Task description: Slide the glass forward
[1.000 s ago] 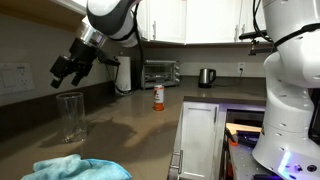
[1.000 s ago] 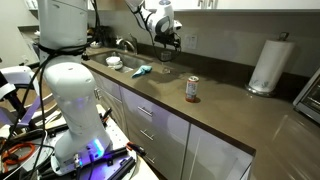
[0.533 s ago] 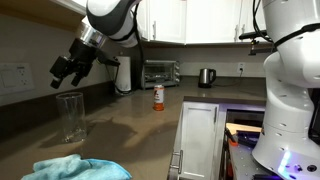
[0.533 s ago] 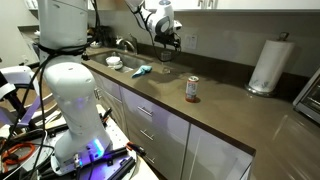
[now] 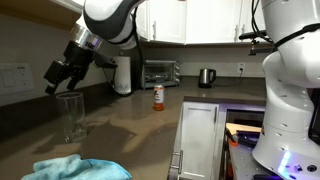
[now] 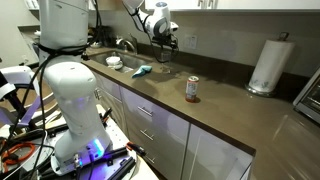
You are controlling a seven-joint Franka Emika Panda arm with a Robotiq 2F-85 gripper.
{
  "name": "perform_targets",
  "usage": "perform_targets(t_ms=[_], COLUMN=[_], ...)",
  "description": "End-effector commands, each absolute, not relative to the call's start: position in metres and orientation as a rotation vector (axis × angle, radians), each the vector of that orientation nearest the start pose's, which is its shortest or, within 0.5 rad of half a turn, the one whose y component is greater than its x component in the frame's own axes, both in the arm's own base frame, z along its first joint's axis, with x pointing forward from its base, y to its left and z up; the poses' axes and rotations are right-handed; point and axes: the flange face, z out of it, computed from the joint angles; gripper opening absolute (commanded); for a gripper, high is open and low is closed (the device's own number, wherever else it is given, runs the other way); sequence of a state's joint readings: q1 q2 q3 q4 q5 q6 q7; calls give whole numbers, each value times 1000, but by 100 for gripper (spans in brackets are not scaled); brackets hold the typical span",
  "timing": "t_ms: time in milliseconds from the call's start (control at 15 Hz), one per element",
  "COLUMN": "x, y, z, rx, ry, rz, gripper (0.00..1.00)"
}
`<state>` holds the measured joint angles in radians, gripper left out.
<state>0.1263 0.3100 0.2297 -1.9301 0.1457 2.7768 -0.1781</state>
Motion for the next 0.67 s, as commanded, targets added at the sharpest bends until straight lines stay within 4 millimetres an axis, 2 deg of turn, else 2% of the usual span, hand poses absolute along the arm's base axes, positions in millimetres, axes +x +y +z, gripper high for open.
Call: perform_targets(t_ms=[0,600], x=[622,625], y=[217,215], z=[384,371], rx=[-2821,-2861], ry=[-527,-503], rz=[-744,-704], gripper=[100,100])
